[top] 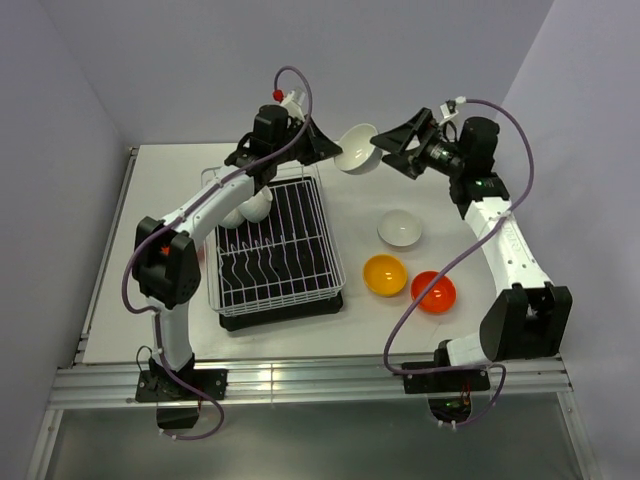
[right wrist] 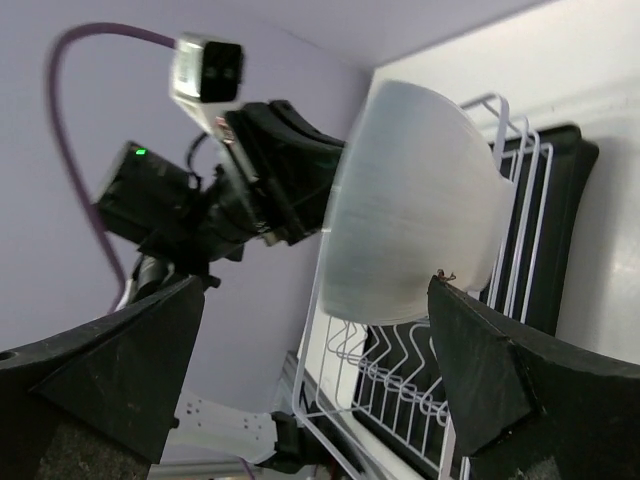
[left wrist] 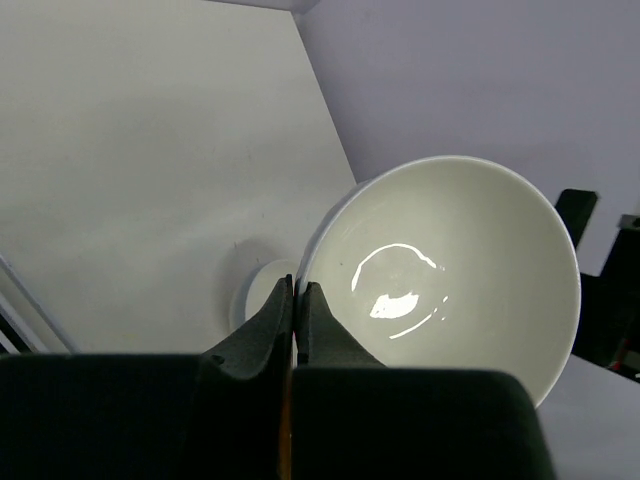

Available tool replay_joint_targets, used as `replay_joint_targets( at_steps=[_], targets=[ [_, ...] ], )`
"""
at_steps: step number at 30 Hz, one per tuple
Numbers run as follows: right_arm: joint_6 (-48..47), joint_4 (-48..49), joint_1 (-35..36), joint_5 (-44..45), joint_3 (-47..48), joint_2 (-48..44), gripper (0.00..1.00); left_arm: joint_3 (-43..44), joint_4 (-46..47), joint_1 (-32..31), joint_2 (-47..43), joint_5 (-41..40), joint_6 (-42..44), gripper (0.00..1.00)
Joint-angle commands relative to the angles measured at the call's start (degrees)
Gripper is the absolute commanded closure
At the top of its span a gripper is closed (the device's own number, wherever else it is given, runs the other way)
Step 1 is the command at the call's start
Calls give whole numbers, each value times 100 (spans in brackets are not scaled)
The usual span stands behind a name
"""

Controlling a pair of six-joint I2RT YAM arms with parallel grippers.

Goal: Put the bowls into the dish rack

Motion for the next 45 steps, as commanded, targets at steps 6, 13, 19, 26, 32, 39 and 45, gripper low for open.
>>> replay_joint_targets(
  at_steps=[6,13,19,26,32,39,45],
  targets=[
    [-237,-708,616,806,497,249,0,-122,1110,178,-654,532,-590,100],
    [-123,-647,669,789,409,346,0,-166,1180,187,-689,594,-660,100],
    [-517,-1165,686,1377,664,390,0,-175,1189,213,-698,620,-687,100],
    [-492,-710,722,1115,585,390,0,-289,1260,222,-680,743,-775,100],
    [-439,-516,792,1008,638,487,0,-404,1383,222,-706,840,-880,100],
    [-518,-304,853,1114,559,346,29,-535,1409,222,-733,893,-959,100],
    [-667,-470,862,1237,681,320,100,-492,1190,231,-724,788,-872,98]
  ],
)
